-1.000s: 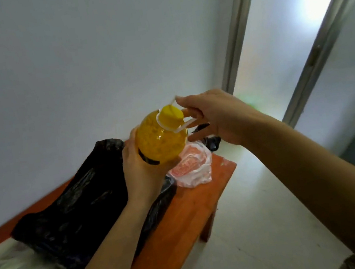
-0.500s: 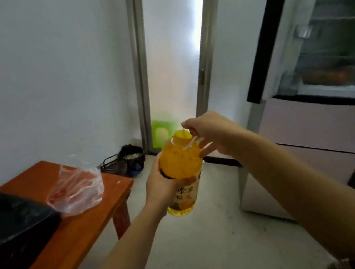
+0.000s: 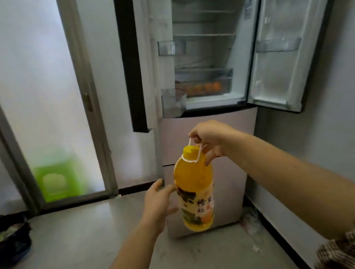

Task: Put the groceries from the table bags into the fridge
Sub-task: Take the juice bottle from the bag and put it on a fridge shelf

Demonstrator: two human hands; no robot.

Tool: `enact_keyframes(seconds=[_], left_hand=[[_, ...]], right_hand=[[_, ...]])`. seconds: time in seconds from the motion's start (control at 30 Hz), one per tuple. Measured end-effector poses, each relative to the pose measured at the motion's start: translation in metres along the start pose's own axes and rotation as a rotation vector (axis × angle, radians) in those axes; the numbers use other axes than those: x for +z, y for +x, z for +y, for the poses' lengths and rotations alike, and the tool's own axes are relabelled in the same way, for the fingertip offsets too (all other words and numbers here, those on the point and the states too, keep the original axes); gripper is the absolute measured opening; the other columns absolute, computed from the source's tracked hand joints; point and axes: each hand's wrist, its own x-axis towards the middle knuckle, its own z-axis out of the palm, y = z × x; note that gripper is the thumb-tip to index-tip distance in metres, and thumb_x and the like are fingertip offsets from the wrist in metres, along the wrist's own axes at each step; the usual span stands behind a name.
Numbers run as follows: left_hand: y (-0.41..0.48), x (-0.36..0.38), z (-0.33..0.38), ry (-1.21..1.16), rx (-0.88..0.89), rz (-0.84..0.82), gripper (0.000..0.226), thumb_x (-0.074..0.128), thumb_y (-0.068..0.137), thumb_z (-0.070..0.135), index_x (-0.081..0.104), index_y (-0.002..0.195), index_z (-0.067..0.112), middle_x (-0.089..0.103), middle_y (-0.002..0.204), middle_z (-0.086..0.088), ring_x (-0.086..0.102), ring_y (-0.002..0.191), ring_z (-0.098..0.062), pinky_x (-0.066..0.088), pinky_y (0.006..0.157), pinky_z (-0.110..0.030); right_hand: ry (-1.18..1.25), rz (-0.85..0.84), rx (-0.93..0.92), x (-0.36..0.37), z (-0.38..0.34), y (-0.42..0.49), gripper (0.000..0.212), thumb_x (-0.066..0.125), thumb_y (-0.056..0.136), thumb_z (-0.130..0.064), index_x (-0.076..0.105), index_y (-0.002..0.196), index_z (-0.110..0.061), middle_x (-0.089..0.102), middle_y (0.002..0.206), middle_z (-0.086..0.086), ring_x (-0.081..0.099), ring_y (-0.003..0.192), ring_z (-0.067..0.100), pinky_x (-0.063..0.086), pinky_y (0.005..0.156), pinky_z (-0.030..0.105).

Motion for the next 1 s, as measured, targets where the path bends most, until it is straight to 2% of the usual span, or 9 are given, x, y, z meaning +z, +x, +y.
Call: enact_keyframes(seconds=[0.1, 0.2, 0.3, 0.43, 0.6, 0.7, 0.8, 0.9, 1.0], left_hand=[[0.064, 0.043, 0.004, -0.275, -0.522, -0.332, 0.08, 0.058, 0.087, 0.051, 0.021, 0.148, 0.015, 0.027, 0.148, -0.029, 0.044, 0.122, -0.056, 0.052, 0.081, -0.062], [0.102, 0.096, 0.021, -0.406, -0.637, -0.583, 0.072, 0.064, 0.077, 0.051, 0.047, 0.127, 0.002, 0.047, 0.13, -0.032, 0.046, 0.121, -0.055, 0.043, 0.087, -0.067], [0.137, 0.151, 0.048, -0.426, -0.677, -0.511, 0.06, 0.068, 0.078, 0.047, 0.055, 0.116, 0.003, 0.049, 0.124, -0.03, 0.047, 0.118, -0.055, 0.05, 0.077, -0.063], [0.186, 0.205, 0.084, -0.498, -0.73, -0.356, 0.091, 0.082, 0.056, 0.036, 0.038, 0.13, 0.008, 0.034, 0.134, -0.032, 0.042, 0.116, -0.061, 0.054, 0.066, -0.065], [0.239, 0.261, 0.143, -0.6, -0.614, -0.411, 0.092, 0.088, 0.056, 0.042, 0.042, 0.13, 0.008, 0.045, 0.122, -0.033, 0.048, 0.103, -0.059, 0.052, 0.07, -0.066], [0.259, 0.296, 0.188, -0.655, -0.462, -0.416, 0.074, 0.081, 0.065, 0.047, 0.047, 0.116, 0.005, 0.048, 0.112, -0.031, 0.05, 0.096, -0.054, 0.054, 0.076, -0.058], [0.28, 0.328, 0.233, -0.717, -0.299, -0.405, 0.065, 0.079, 0.067, 0.048, 0.051, 0.105, 0.003, 0.052, 0.11, -0.03, 0.054, 0.099, -0.05, 0.052, 0.089, -0.053], [0.308, 0.354, 0.273, -0.743, -0.081, -0.412, 0.057, 0.075, 0.073, 0.048, 0.056, 0.112, 0.011, 0.055, 0.115, -0.028, 0.057, 0.106, -0.047, 0.048, 0.095, -0.054], [0.331, 0.374, 0.308, -0.712, 0.124, -0.372, 0.042, 0.065, 0.083, 0.048, 0.06, 0.104, 0.012, 0.06, 0.106, -0.023, 0.059, 0.102, -0.04, 0.046, 0.1, -0.051]], right_hand=[[-0.04, 0.072, 0.035, -0.038, -0.001, 0.061, 0.029, 0.05, 0.097, -0.018, 0.048, 0.069, -0.01, 0.049, 0.083, 0.011, 0.056, 0.089, 0.034, 0.051, 0.086, 0.061], [-0.07, 0.116, 0.046, -0.074, -0.001, 0.099, 0.033, 0.051, 0.097, -0.018, 0.046, 0.064, -0.016, 0.048, 0.073, 0.005, 0.052, 0.077, 0.025, 0.053, 0.086, 0.058], [-0.092, 0.17, 0.018, -0.111, -0.001, 0.133, 0.035, 0.053, 0.095, -0.019, 0.047, 0.061, -0.014, 0.052, 0.071, 0.005, 0.053, 0.071, 0.021, 0.056, 0.077, 0.048], [-0.083, 0.209, -0.056, -0.16, -0.006, 0.177, 0.033, 0.058, 0.093, -0.017, 0.051, 0.06, -0.013, 0.051, 0.063, 0.004, 0.053, 0.067, 0.018, 0.056, 0.072, 0.045], [-0.08, 0.223, -0.24, -0.217, -0.025, 0.223, 0.019, 0.061, 0.091, -0.019, 0.059, 0.075, -0.008, 0.056, 0.077, 0.011, 0.059, 0.076, 0.023, 0.059, 0.075, 0.043], [-0.075, 0.278, -0.404, -0.254, -0.047, 0.247, 0.028, 0.064, 0.09, -0.023, 0.062, 0.074, 0.0, 0.06, 0.079, 0.019, 0.064, 0.081, 0.03, 0.058, 0.078, 0.051], [-0.035, 0.328, -0.596, -0.285, -0.067, 0.274, 0.05, 0.065, 0.089, -0.031, 0.058, 0.094, 0.018, 0.06, 0.094, 0.034, 0.063, 0.09, 0.043, 0.052, 0.079, 0.061], [0.059, 0.215, -0.629, -0.316, -0.083, 0.306, 0.05, 0.057, 0.094, -0.039, 0.062, 0.105, 0.01, 0.064, 0.101, 0.023, 0.06, 0.095, 0.036, 0.051, 0.09, 0.057], [0.217, 0.105, -0.637, -0.342, -0.097, 0.339, 0.04, 0.055, 0.096, -0.037, 0.069, 0.107, -0.002, 0.068, 0.099, 0.011, 0.061, 0.104, 0.03, 0.054, 0.089, 0.052]])
